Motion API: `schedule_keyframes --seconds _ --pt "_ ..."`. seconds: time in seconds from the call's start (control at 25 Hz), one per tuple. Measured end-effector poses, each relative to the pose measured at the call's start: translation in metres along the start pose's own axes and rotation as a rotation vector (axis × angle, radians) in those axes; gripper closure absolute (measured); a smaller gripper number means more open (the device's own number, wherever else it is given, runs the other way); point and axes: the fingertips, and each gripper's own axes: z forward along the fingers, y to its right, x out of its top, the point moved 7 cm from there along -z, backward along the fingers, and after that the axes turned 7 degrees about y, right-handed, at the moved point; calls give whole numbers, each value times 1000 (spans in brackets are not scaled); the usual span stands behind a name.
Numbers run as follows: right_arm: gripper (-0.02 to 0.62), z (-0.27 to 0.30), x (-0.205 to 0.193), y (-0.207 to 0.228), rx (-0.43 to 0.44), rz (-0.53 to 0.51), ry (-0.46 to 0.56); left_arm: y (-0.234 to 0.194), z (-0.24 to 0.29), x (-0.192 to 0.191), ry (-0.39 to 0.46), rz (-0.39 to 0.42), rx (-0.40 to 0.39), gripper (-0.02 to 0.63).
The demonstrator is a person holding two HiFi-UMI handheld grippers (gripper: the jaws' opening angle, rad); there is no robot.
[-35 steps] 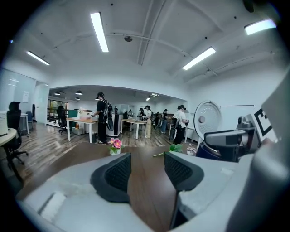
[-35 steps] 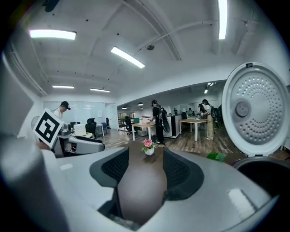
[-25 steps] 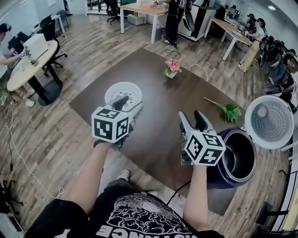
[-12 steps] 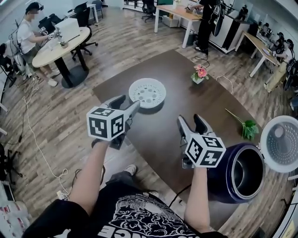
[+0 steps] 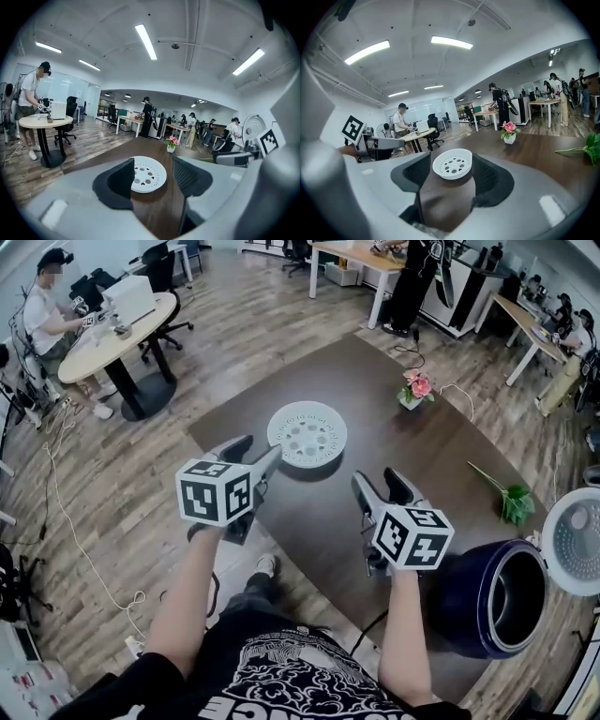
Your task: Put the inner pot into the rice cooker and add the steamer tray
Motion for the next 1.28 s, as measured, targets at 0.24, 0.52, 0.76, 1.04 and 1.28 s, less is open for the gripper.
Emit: schedule_keyframes --seconds 0.24,0.52,0.76,1.04,1.28 --pt "319 41 -12 10 -66 60 -56 -31 51 4 -51 -13 -63 341" --pt "321 86 -35 21 -139 125 -105 -69 108 -9 -137 -35 -127 341" --pt "328 109 -57 31 -235 201 -141 -91 152 -25 -230 -48 -202 341" --pt "341 124 -71 32 -335 271 -153 -112 183 -41 -337 -39 -291 341" --pt "345 139 -84 42 -401 302 -197 -126 220 -57 -437 -34 -345 342"
